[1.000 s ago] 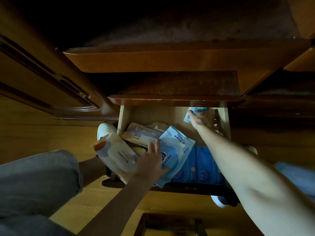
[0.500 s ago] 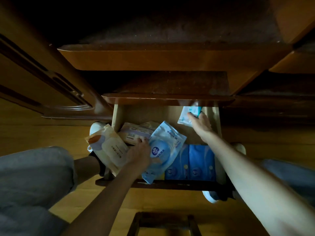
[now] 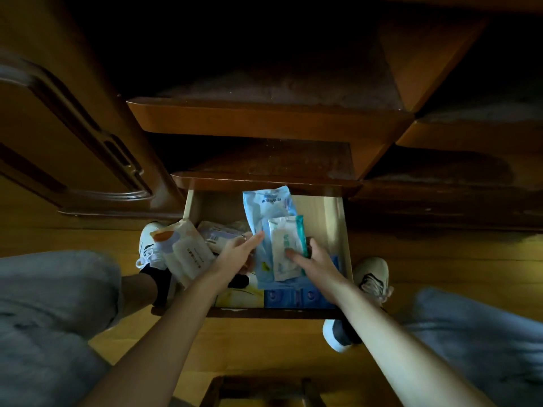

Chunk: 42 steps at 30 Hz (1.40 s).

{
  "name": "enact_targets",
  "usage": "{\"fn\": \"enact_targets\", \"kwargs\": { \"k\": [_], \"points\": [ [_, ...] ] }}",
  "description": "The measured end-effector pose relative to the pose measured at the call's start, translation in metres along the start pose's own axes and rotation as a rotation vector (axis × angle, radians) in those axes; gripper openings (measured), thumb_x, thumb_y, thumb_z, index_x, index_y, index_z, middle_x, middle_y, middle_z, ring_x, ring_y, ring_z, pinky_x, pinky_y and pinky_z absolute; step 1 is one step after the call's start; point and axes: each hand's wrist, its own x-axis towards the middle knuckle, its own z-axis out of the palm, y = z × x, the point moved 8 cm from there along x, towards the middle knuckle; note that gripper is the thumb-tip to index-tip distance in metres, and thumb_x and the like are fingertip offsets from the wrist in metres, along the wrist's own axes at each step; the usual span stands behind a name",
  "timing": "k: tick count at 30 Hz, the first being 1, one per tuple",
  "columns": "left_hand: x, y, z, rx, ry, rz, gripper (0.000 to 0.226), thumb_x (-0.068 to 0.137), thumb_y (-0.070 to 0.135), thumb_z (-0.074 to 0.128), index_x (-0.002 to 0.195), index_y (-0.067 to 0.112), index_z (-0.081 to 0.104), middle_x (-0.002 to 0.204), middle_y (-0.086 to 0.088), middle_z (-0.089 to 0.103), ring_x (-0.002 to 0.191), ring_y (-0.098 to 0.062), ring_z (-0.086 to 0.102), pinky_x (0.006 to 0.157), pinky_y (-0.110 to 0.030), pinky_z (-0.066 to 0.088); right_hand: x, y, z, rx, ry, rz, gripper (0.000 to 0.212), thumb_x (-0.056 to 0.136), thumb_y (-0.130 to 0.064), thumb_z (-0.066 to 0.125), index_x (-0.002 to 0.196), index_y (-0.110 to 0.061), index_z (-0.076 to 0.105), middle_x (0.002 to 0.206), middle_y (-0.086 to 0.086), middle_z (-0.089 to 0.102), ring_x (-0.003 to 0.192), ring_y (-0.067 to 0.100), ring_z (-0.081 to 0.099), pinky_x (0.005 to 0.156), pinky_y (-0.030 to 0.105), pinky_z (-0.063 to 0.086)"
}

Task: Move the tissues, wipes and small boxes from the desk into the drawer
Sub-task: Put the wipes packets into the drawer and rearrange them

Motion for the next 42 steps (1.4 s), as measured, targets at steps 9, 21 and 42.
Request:
{"fn": "enact_targets", "kwargs": {
  "k": [9,21,42],
  "points": [
    [-0.013,0.008,0.02,-0.039,0.036,0.023,0.038,0.079,0.029,0.084,0.112,0.02,0.066,0.101,0.001,0.077,0.088,-0.015,0.075,0.069,-0.031,0.062,-0.011,-0.027,-0.004,-0.254,0.072,-0.075,0.13,0.063,-0.07,0.083,0.158,-0.032,0.003,0.146,0.001,0.048,0.112,0.01,0.061,0.076,0.019,0.056],
    [0.061,0.007,0.038,0.197,0.184,-0.08,0.015,0.084,0.026,0.081,0.088,0.021,0.068,0.09,0.001,0.074,0.078,-0.011,0.07,0.062,-0.026,0.055,0.0,0.049,-0.124,-0.409,0.315,0.09,0.081,0.094,-0.054,0.063,0.156,-0.018,0.024,0.156,0.009,0.039,0.142,0.031,0.042,0.108,0.046,0.044],
    [0.164,0.013,0.134,0.874,0.097,0.07,0.066,0.093,0.024,0.067,0.148,0.018,0.031,0.128,-0.013,0.06,0.116,-0.034,0.061,0.092,-0.045,0.055,0.001,0.052,-0.103,-0.733,0.642,-0.128,0.029,0.097,-0.024,0.056,0.123,-0.017,0.043,0.104,0.008,0.067,0.089,0.029,0.07,0.061,0.042,0.059]
  ]
}}
